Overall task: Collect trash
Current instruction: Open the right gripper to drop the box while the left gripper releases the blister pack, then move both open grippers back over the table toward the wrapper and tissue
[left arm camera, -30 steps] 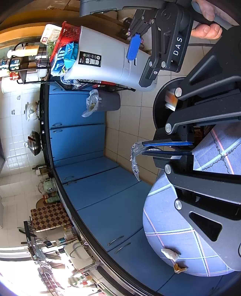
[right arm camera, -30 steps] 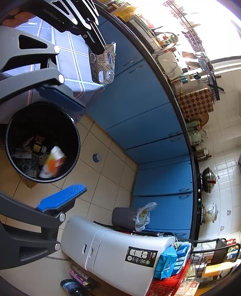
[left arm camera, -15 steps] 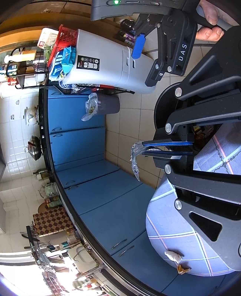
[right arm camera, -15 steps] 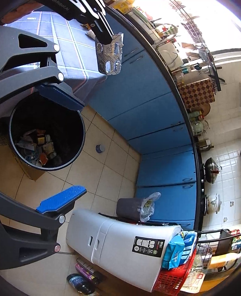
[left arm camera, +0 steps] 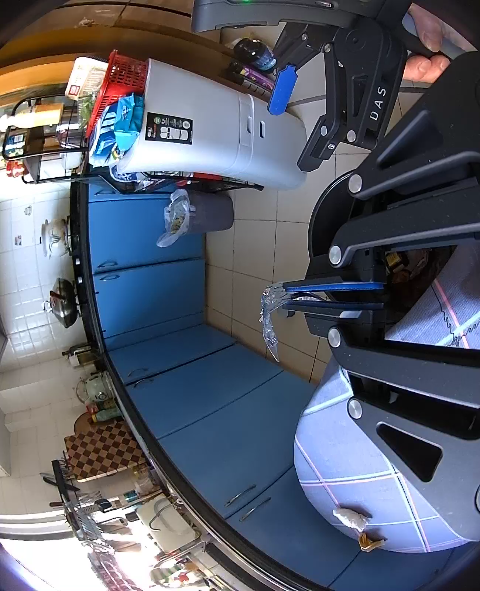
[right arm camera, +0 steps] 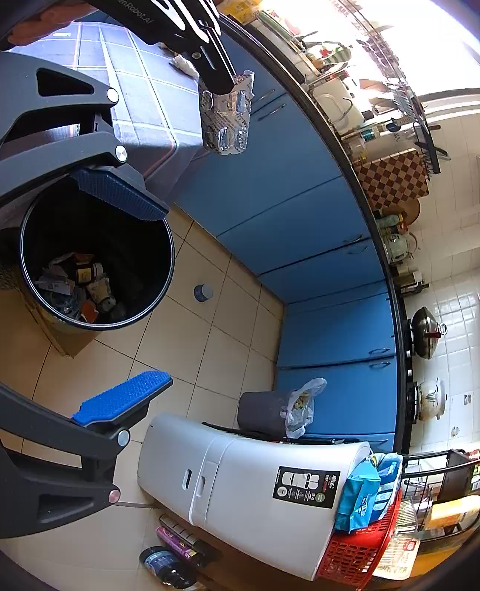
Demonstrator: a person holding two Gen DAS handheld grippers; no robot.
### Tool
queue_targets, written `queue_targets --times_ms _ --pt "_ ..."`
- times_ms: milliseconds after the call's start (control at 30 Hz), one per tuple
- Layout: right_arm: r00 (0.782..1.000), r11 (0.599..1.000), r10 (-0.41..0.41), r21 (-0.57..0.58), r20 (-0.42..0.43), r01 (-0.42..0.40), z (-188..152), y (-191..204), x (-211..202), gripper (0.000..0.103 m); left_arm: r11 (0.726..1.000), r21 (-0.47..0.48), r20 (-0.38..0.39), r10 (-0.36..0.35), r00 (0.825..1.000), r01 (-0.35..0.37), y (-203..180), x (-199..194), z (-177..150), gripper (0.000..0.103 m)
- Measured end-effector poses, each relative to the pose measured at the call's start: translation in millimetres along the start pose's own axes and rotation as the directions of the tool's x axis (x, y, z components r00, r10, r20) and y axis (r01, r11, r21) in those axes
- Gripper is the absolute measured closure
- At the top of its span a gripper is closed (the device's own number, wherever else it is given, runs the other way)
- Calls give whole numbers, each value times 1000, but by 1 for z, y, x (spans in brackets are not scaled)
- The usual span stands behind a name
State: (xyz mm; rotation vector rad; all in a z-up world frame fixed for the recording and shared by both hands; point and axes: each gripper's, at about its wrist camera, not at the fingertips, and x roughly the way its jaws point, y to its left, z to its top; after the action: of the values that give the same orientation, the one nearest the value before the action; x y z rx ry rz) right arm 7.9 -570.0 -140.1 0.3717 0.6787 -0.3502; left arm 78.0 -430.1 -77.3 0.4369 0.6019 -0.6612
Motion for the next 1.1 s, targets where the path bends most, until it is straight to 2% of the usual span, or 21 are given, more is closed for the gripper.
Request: queue_targets --times_ms 200,433,633,667,733,767,867,1100 --pt "1000 1000 -4 19 -9 4 -1 -9 5 21 1000 -12 -10 -22 1000 22 -3 6 2 96" --pt "1000 1000 -5 24 -19 5 -3 -11 10 21 995 -70 -91 -72 993 66 3 24 1 96" --pt "1000 1000 -5 12 -26 6 -2 -5 10 21 991 -119 -118 -75 990 61 15 30 -4 95" --pt "1000 1000 -7 8 -27 8 -1 -3 11 21 991 -122 -120 -73 990 58 16 30 -3 89" --pt "1000 1000 -8 1 -30 8 -1 1 10 21 990 -132 -119 -66 991 50 22 28 -6 52" --pt "999 1000 -4 -1 -32 4 0 3 10 21 989 -145 -97 -57 994 43 27 24 -8 3" --pt "999 1000 2 -3 -32 -2 1 11 9 21 990 -140 -16 -2 1000 0 36 7 -9 4" --pt "1000 999 -9 -43 -25 8 4 39 3 21 989 -143 9 27 1000 -26 53 -10 -14 4"
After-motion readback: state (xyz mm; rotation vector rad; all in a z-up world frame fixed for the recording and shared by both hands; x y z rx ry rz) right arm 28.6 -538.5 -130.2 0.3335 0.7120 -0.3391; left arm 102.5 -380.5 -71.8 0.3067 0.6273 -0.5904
